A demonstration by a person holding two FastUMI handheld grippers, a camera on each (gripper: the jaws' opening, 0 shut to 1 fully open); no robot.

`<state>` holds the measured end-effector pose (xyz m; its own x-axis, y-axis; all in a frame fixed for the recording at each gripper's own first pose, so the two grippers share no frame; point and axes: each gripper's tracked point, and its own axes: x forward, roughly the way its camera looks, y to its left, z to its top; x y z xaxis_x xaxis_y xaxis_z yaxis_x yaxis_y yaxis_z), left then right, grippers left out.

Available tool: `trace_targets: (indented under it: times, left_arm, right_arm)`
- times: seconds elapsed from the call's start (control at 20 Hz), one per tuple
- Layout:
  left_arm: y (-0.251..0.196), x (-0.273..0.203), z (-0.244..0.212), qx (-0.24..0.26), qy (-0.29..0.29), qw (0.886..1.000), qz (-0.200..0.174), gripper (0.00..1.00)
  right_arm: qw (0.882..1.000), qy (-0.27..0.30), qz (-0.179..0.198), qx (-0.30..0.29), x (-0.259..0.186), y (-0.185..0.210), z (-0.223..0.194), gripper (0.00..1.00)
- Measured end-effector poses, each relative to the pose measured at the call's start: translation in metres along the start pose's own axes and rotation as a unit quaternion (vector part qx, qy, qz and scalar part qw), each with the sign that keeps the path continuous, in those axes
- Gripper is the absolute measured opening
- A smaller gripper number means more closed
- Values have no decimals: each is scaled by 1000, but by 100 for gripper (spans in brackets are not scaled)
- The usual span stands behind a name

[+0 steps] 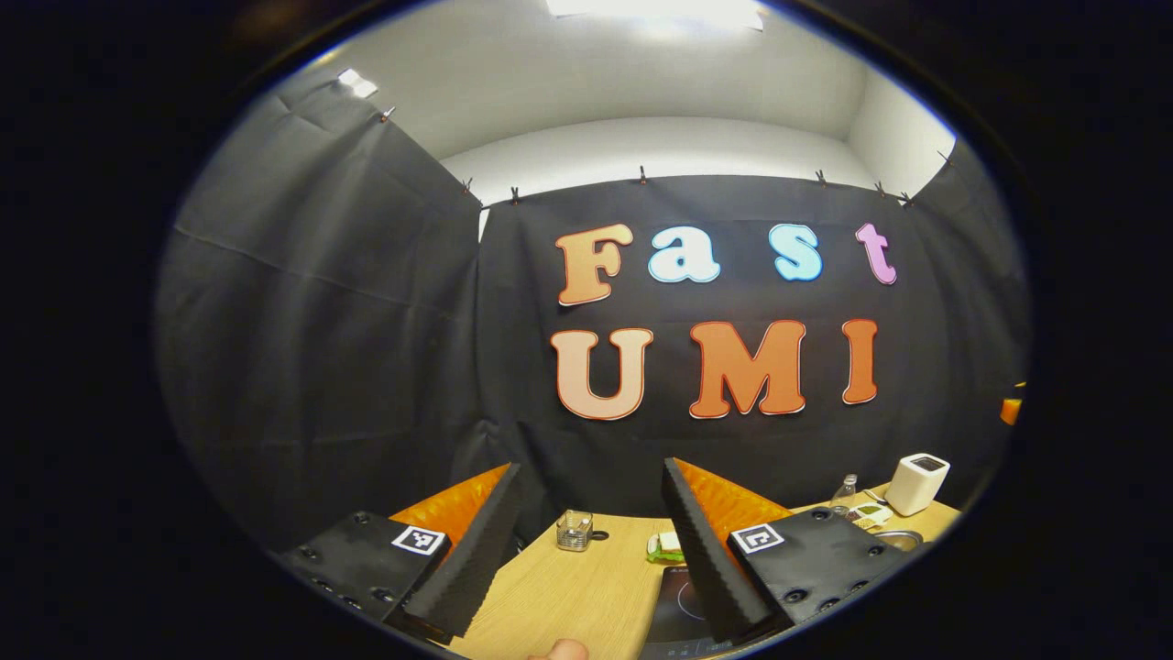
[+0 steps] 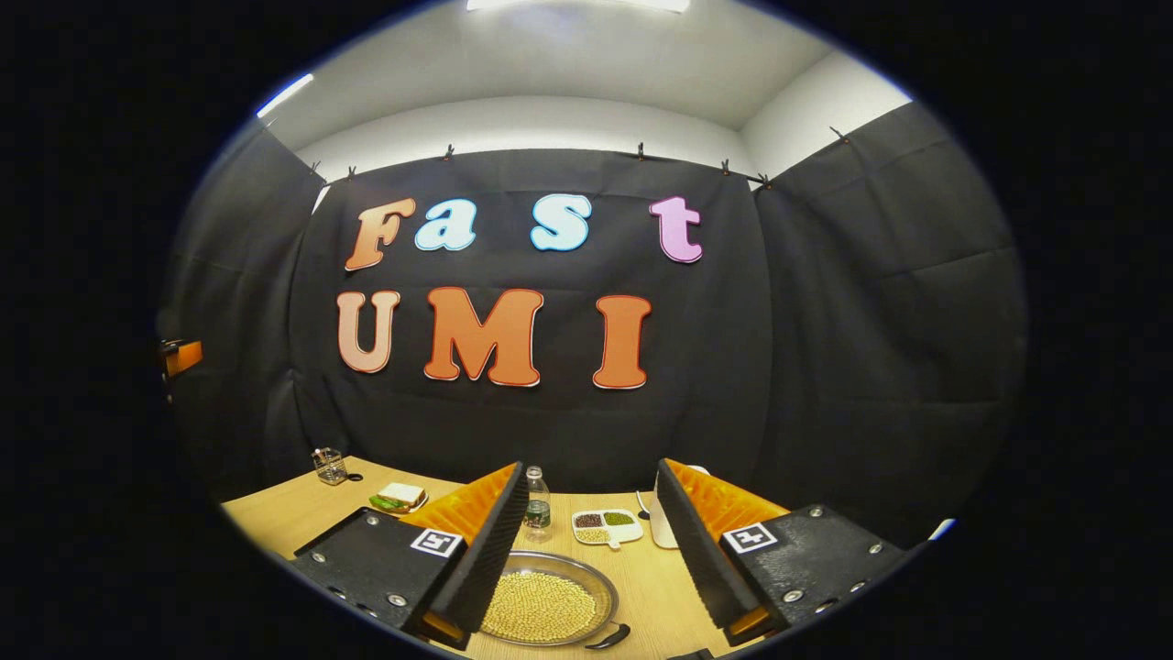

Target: First push the handle of the pot to place it horizontally, then grasp the pot with both hands and set it on the induction cooktop.

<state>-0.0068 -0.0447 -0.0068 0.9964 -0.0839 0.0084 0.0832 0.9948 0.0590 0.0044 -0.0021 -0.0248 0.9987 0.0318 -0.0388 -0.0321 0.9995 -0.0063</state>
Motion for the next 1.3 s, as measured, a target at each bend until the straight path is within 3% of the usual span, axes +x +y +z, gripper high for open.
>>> trace_targets:
  times: [0.05, 0.1, 0.15, 0.3, 0.35, 0.4, 0.45, 0.5, 0.65, 0.85, 1.3]
  left_arm:
    - [-2, -1, -1, -2, 0, 1000, -2, 98]
    - [-4, -1, -1, -4, 1, 1000, -5, 98]
    - [-5, -1, -1, -5, 0, 1000, -7, 99]
    - [-5, 1, -1, -6, 0, 1000, -7, 99]
    - [-7, 1, -2, -6, 1, 1000, -8, 99]
    - [-9, 1, -3, -6, 2, 1000, -10, 99]
    - [-10, 1, -4, -6, 3, 1000, -11, 96]
    - [-11, 1, -4, -6, 3, 1000, -12, 96]
    - [-13, 1, -6, -7, 4, 1000, -14, 97]
    - [-15, 2, -8, -7, 6, 1000, -17, 97]
    - [-15, 2, -15, -10, 14, 1000, -18, 99]
  right_arm:
    - [1000, -1, 1, -2, 2, 1, -1, 83]
    - [1000, -2, 1, -4, 3, 0, -2, 85]
    - [1000, -2, 2, -10, 3, -1, -4, 74]
    - [1000, 1, 2, -22, 3, 0, -12, 55]
    - [1000, 4, 3, -21, 3, 1, -16, 40]
    - [1000, 8, 6, -18, 3, 2, -19, 40]
    - [1000, 14, 6, -16, 3, 2, -24, 26]
    - [1000, 19, 5, -17, 3, 0, -29, 25]
    - [999, 33, 2, -20, 1, -2, -45, 10]
    - [998, 67, 6, -19, -3, 0, -77, 0]
    - [984, 178, 25, -14, -19, 3, -173, 0]
